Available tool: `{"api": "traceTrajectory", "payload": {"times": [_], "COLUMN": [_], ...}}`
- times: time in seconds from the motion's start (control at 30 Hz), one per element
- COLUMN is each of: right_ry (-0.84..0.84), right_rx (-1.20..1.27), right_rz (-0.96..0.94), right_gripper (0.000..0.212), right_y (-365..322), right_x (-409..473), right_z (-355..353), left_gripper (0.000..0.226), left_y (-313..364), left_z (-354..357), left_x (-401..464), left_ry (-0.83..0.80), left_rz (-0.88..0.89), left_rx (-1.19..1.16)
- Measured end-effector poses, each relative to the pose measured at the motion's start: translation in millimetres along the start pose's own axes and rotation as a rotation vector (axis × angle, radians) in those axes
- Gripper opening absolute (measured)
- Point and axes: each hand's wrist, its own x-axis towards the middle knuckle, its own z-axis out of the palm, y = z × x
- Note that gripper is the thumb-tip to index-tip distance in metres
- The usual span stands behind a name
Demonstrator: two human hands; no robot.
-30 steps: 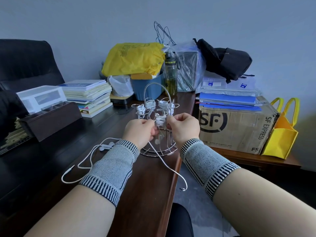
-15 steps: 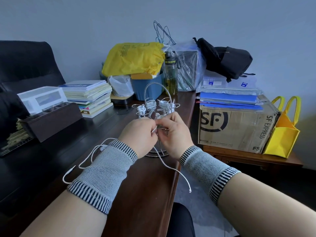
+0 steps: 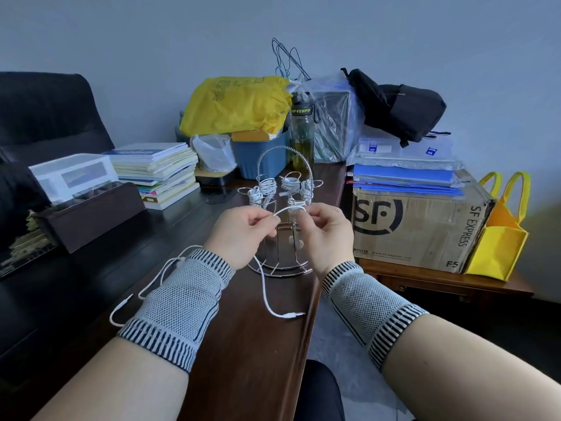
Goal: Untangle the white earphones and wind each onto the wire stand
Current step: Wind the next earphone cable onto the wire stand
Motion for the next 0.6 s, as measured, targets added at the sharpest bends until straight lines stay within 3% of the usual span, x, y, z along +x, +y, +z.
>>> {"api": "traceTrajectory", "payload": {"times": [0.13, 0.27, 0.6], "right_ry": [-0.005, 0.009, -0.031], "right_rx": [0.13, 0.221, 0.026], "right_rz": [0.144, 0.213, 0.263], "right_gripper": [0.018, 0.02, 0.036], "right_y": [-6, -13, -20], "right_x": [1, 1, 8], "right_z": [-1, -2, 0], "left_gripper": [0.018, 0.021, 0.039], "left_y": [10, 19, 17], "left_z": [11, 17, 18], "left_x": [-1, 3, 8], "left_ry": [-0.021, 0.066, 0.242], "left_rz": [0.007, -0.002, -0.022], "left_rx": [-0.069, -0.135, 0.238]}}
